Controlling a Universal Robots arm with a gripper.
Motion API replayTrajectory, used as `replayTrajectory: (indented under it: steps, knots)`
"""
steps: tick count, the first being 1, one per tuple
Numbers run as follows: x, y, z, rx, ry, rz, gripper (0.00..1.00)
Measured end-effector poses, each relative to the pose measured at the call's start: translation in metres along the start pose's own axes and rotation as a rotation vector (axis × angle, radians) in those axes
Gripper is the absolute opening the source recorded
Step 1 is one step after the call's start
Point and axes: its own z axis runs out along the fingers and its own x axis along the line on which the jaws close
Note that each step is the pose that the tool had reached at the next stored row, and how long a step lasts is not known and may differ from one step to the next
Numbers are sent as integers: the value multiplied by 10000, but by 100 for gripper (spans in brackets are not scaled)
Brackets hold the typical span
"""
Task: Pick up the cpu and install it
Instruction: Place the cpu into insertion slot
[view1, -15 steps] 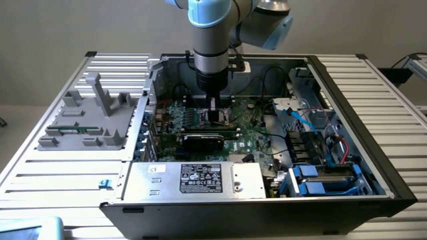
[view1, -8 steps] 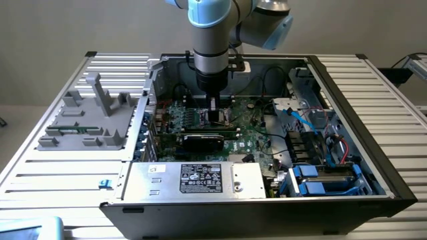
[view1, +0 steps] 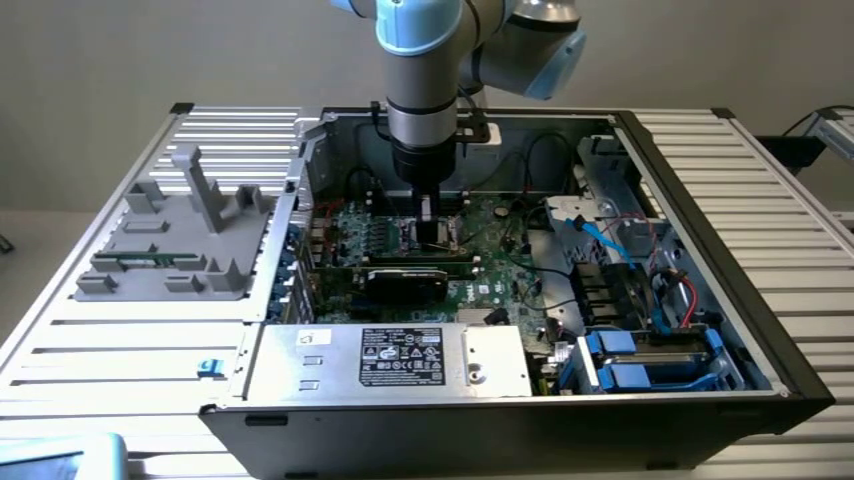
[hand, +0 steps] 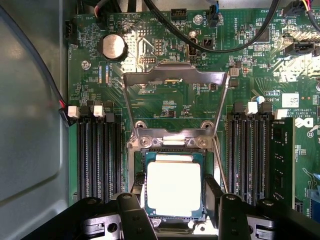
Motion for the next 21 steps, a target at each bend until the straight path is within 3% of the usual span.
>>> replayTrajectory:
  steps: [14, 16, 17, 21]
  knots:
    - [0, 0, 0, 0, 2, 0, 55]
    - [0, 0, 0, 0, 1, 0, 57]
    - [0, 0, 0, 0, 1, 0, 64]
    - [-1, 0, -10, 2, 27, 2, 64]
